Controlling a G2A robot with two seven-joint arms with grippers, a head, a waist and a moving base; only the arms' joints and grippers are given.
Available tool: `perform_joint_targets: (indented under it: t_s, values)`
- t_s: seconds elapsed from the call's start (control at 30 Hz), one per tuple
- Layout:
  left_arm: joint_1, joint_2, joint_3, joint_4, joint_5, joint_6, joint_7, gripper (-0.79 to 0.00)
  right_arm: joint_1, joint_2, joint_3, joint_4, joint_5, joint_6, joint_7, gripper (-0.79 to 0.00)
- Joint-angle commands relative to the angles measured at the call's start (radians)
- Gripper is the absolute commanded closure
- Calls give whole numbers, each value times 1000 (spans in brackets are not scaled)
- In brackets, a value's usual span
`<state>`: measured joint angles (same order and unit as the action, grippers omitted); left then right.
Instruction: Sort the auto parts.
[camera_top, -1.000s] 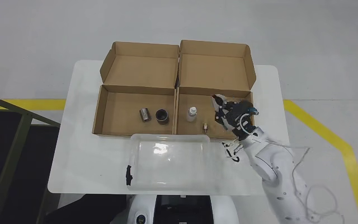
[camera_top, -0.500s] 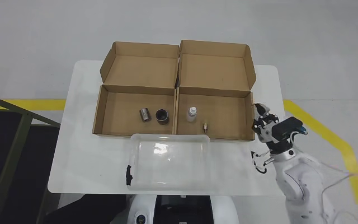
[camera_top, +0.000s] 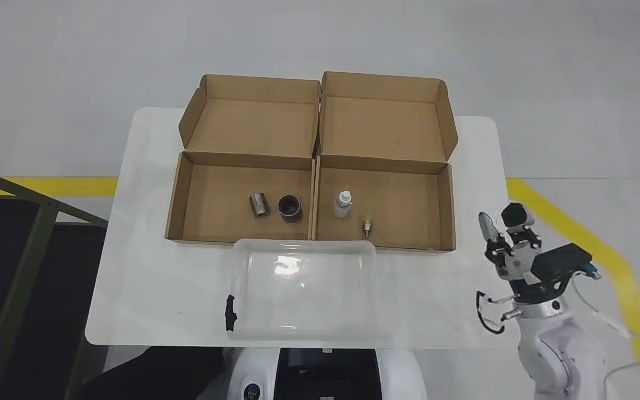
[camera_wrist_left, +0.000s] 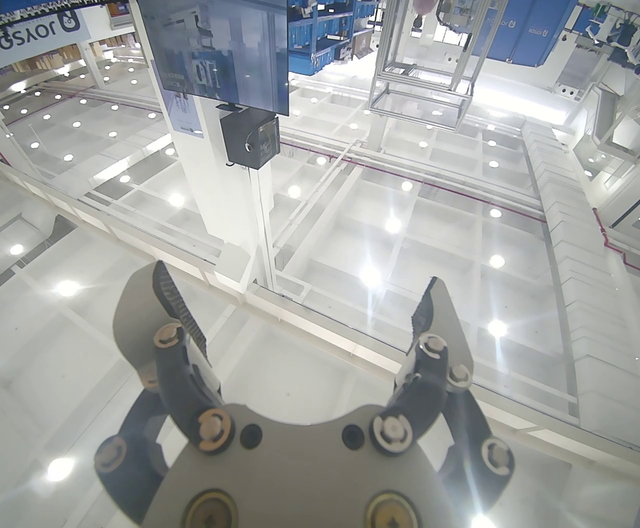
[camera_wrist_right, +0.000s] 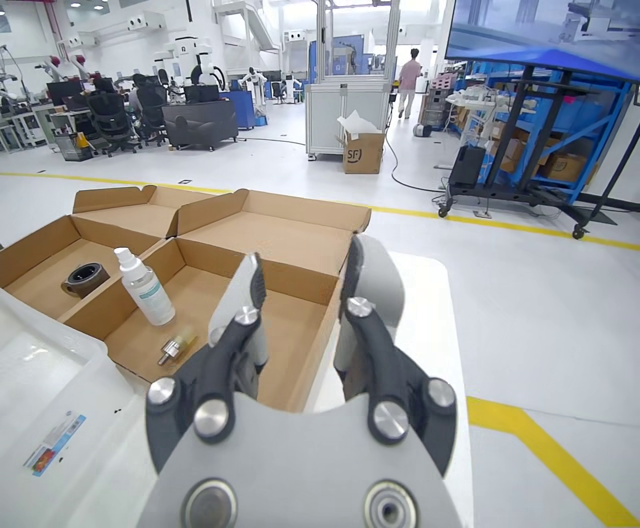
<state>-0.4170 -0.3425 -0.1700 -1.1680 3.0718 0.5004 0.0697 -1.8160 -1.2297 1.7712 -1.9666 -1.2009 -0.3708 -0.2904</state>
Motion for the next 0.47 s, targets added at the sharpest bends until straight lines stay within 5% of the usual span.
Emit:
perform_joint_targets:
  t_s: [0.0, 0.43]
  values:
    - [0, 0, 0, 0, 0, 0, 0, -785, -4, 0, 6, 6, 6, -8, -4, -785]
    - [0, 0, 0, 0, 0, 0, 0, -785, -12, 2, 21, 26, 15, -19, -6, -785]
